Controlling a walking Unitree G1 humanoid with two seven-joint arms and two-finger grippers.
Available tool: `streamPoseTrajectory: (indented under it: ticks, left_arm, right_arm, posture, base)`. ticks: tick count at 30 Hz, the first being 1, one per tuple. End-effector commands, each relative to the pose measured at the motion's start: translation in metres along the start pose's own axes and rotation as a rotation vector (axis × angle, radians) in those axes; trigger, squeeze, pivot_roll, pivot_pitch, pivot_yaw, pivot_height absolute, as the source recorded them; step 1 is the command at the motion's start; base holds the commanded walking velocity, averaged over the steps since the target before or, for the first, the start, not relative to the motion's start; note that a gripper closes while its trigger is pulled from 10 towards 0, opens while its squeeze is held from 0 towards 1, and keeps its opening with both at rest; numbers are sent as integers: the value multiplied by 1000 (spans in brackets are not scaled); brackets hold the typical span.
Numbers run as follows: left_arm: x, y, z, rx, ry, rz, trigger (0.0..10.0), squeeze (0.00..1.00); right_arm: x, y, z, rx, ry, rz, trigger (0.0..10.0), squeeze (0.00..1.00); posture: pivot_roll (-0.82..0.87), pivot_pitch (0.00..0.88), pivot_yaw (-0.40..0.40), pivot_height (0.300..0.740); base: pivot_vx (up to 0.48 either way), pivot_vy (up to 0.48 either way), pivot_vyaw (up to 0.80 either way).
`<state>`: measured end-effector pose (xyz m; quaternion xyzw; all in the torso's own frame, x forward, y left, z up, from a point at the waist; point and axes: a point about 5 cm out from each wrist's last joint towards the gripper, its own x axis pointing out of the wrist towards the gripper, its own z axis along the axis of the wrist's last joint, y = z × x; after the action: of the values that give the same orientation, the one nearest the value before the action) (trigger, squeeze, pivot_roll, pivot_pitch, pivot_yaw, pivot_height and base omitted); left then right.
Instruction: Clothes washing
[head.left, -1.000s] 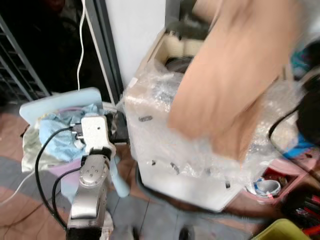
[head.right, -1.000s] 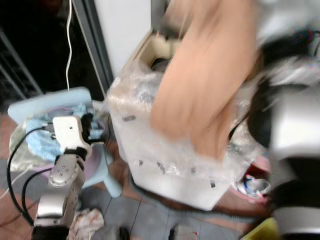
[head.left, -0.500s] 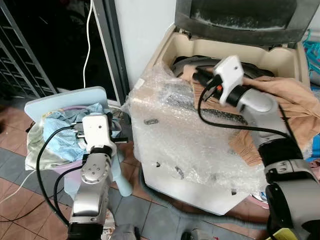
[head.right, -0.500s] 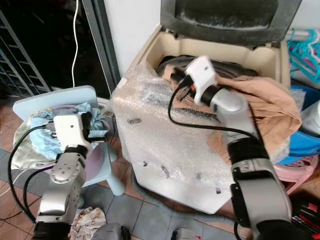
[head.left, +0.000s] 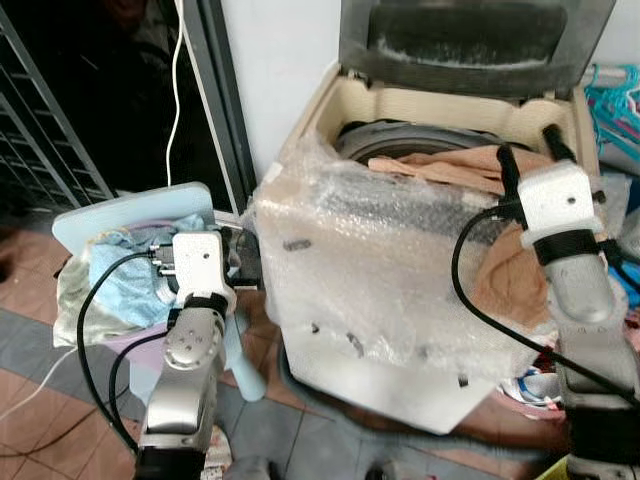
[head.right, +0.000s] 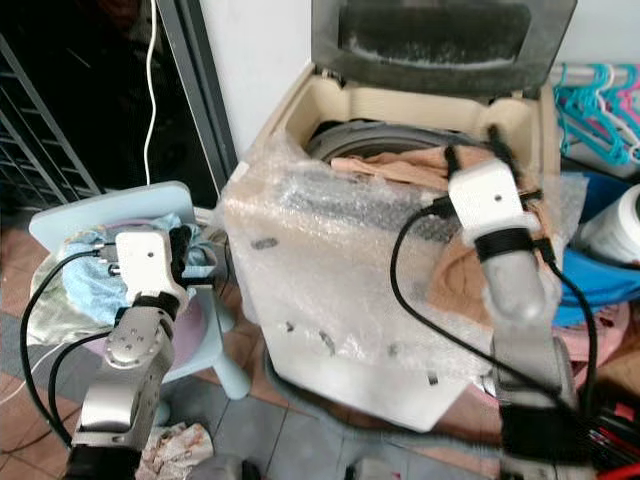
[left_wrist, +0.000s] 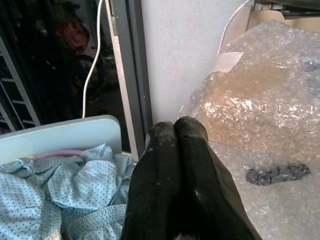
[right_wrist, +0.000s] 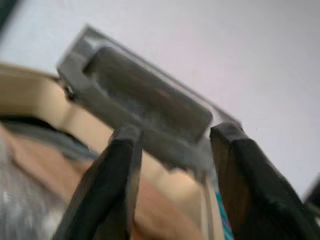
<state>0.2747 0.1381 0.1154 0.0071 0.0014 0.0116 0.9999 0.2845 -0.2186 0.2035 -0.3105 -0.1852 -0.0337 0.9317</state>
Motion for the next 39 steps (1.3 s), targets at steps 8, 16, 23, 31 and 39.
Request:
streamPoseTrajectory:
  ticks: [8, 16, 23, 31, 39]
  left_arm:
    - [0, 1, -1, 9, 17, -9, 10000, 0]
    - [1, 2, -1, 14, 22, -12, 10000, 0]
    - [0, -1, 0, 4, 31, -9, 10000, 0]
    - [-2, -3, -2, -20, 40, 9, 10000, 0]
    - [-1, 0, -2, 1, 37, 28, 10000, 0]
  right_arm:
    - [-17, 8, -54, 137, 435, -66, 0, 486]
    - [-10, 34, -58, 333, 561, 0, 0, 0]
    - [2, 25, -60, 335, 570, 14, 0, 0]
    - [90, 30, 16, 359, 118, 283, 0, 0]
    - [103, 33, 105, 370, -330, 373, 10000, 102]
  posture:
    - [-53, 0, 70, 740]
    - [-34, 0, 70, 740]
    - [-28, 0, 51, 740]
    - [-34, 0, 24, 740]
    - [-29, 0, 34, 740]
  base:
    - [0, 0, 0]
    - [0, 0, 0]
    - [0, 0, 0]
    - [0, 0, 0]
    - [0, 0, 0]
